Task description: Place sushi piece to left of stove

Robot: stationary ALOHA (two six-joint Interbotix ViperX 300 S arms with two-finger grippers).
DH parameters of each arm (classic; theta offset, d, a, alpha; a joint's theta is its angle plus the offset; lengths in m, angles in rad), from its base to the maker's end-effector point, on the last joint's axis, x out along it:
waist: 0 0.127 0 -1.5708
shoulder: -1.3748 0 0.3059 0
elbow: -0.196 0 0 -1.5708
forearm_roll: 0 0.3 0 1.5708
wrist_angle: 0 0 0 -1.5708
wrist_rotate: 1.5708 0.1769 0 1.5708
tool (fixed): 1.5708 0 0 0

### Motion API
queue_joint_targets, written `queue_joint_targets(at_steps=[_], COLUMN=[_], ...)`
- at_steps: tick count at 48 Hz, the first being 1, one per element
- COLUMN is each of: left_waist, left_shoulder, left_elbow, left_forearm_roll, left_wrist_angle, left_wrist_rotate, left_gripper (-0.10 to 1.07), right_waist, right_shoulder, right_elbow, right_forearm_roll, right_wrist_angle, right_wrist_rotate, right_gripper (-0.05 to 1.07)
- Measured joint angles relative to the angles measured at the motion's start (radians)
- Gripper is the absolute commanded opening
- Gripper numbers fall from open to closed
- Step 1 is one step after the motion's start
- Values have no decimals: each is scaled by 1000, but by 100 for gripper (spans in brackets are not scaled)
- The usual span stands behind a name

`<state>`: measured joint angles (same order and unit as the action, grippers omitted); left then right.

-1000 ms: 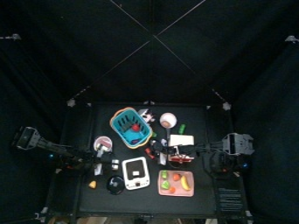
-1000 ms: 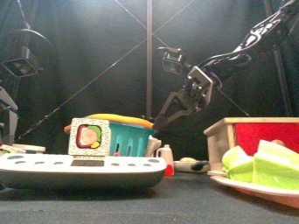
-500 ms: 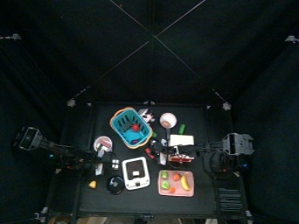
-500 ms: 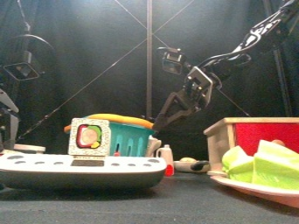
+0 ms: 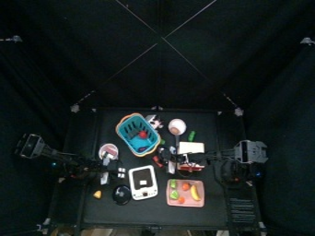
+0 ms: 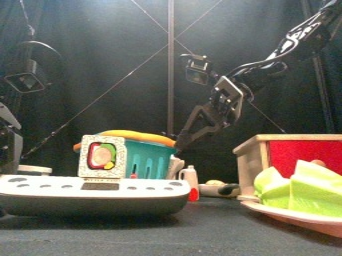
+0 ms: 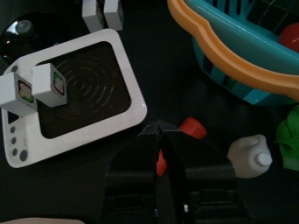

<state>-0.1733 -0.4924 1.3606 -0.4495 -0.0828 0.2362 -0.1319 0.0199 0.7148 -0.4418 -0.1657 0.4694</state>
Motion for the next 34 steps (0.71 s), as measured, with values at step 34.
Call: queue_joint_targets(at_steps=[34], left_waist=[-23], left_shoulder=[2], left_elbow=[-75], left_forearm_roll=[-2], left_wrist_angle=[43], left_wrist_rotate=[0], left_gripper=[79], right_waist=[2], right_shoulder=[2], right_elbow=[0], right_forearm_roll=[0], right_wrist_angle=[0], right_wrist_rotate=[0], right_gripper=[45])
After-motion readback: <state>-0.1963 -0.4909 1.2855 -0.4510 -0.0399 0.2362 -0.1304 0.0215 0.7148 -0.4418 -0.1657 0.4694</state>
